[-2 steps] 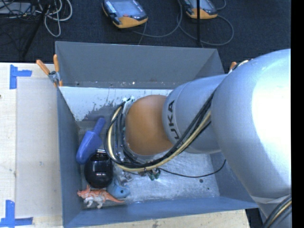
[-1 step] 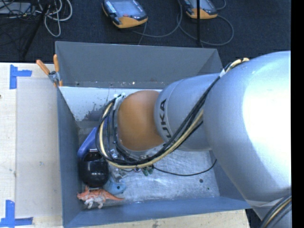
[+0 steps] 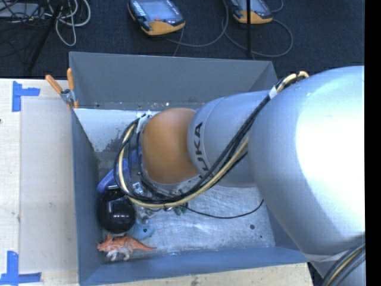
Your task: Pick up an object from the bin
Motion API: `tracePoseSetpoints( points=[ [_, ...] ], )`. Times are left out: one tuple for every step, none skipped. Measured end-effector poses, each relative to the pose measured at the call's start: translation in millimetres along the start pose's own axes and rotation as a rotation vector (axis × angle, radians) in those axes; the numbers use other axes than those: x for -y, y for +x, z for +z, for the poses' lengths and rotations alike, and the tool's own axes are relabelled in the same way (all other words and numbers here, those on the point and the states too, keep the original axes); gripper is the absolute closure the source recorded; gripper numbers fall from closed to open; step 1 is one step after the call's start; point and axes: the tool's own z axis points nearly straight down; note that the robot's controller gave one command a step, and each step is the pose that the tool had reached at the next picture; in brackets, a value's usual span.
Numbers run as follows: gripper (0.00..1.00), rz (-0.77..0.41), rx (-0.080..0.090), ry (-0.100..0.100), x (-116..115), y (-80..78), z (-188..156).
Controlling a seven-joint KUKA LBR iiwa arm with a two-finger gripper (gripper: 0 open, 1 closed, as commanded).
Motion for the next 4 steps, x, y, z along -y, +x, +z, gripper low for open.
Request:
tracePoseSetpoints(
  points=[
    [0.00, 0.009, -0.024, 0.004, -1, -8.4, 1],
    [0.00, 0.012, -0.003, 0.000, -1, -2.6, 0],
    [0.00, 0.037, -0.048, 0.012, 7, -43.0, 2],
    [1.00, 0.015, -0.027, 0.011, 8, -45.6, 1]
  ],
)
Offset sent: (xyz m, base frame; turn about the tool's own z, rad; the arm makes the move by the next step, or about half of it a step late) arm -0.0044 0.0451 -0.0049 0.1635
